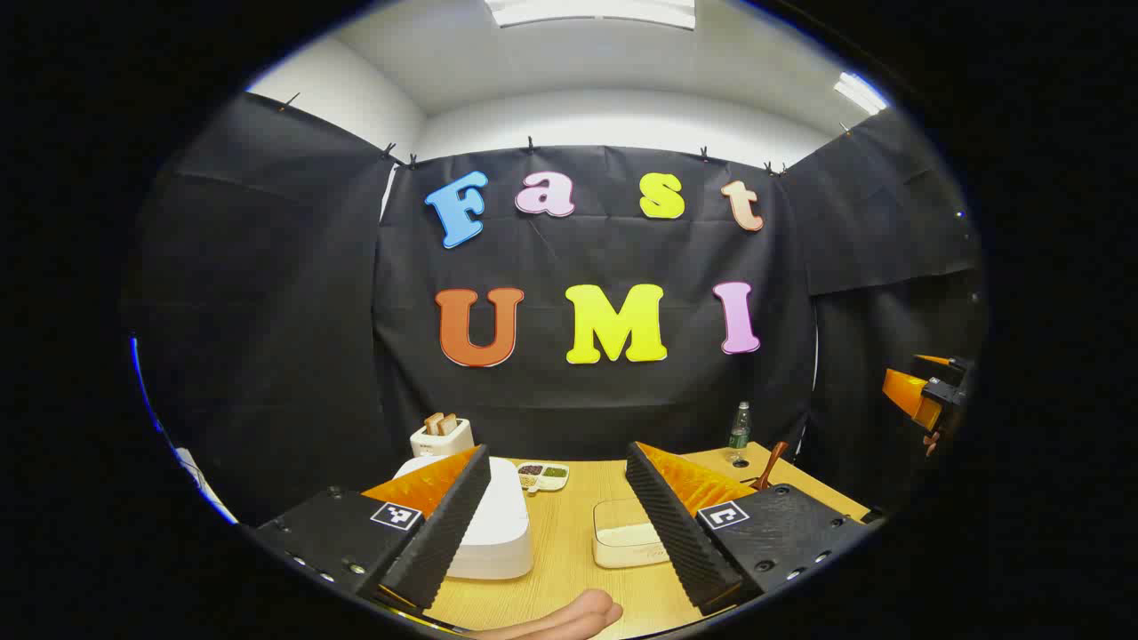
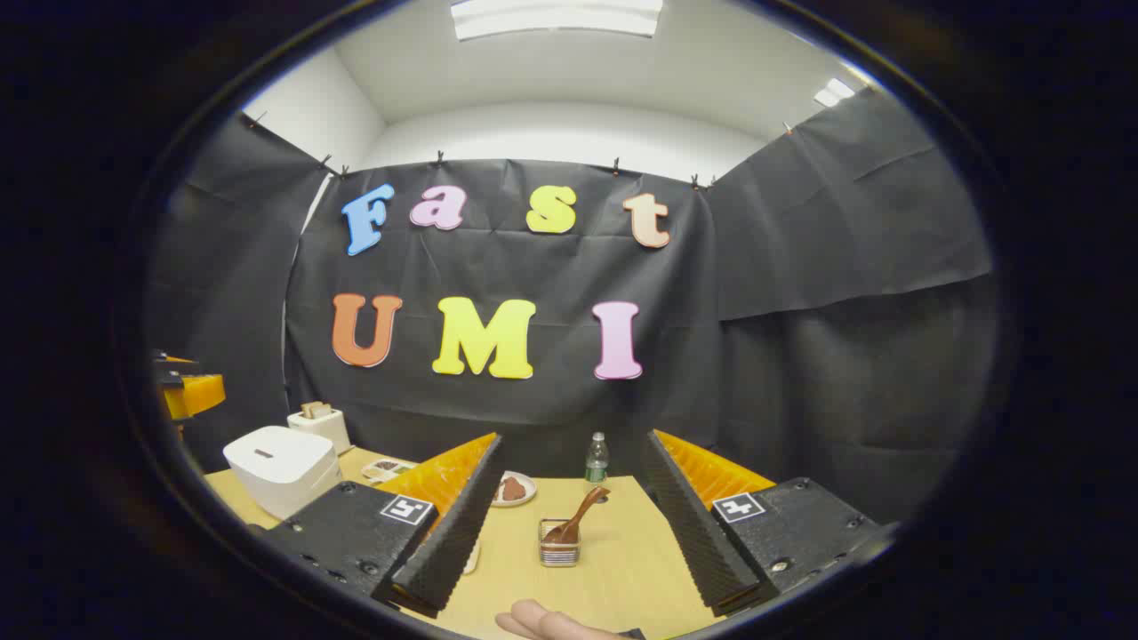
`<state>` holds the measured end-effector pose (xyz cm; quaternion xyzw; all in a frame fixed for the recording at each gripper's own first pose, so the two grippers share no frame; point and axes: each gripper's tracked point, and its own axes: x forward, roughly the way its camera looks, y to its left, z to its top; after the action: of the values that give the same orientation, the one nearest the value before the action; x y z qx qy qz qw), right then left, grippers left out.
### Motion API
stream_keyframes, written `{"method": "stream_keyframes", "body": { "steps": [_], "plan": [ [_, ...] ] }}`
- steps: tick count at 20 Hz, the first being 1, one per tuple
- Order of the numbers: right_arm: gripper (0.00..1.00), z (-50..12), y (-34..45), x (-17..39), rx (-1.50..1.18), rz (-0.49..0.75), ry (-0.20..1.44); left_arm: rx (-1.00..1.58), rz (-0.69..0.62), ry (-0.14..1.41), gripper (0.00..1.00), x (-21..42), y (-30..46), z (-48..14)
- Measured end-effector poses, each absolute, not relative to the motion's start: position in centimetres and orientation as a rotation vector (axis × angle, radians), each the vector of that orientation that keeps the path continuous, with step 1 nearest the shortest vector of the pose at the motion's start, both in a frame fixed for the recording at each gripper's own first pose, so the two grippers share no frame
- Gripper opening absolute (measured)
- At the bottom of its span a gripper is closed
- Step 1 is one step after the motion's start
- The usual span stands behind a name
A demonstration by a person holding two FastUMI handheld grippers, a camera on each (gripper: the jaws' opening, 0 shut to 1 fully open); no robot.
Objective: Close the left gripper, press the button to open the rice cooker; take a wooden spoon from the chopstick holder with the right hand, scoop a spoonful of rice and pour it into the rice cooker, then put the wooden spoon back into the chopstick holder.
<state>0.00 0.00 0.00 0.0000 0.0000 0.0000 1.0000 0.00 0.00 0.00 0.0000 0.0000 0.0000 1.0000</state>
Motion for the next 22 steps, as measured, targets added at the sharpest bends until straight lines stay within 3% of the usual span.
{"method": "stream_keyframes", "body": {
  "steps": [17, 18, 19, 21, 22],
  "plan": [
    [0.99, -1.7, -1.1, 1.3, 0.033, 0.024, 0.006, 0.030, 0.022, 0.029, 0.97, 1.4, 3.8, -0.7],
    [0.99, -1.8, -1.3, 1.4, 0.033, 0.023, 0.001, 0.029, 0.008, 0.042, 0.93, 1.8, 3.8, -1.2],
    [0.99, -2.1, -1.5, 1.5, 0.031, 0.022, -0.005, 0.020, -0.002, 0.057, 0.79, 2.1, 3.9, -1.7],
    [0.99, -2.7, -1.7, 1.6, 0.026, 0.023, -0.011, 0.006, -0.011, 0.092, 0.70, 2.7, 3.8, -2.7],
    [0.99, -3.1, -1.7, 1.8, 0.027, 0.028, -0.014, 0.008, -0.005, 0.104, 0.76, 3.0, 4.1, -3.1]
  ]
}}
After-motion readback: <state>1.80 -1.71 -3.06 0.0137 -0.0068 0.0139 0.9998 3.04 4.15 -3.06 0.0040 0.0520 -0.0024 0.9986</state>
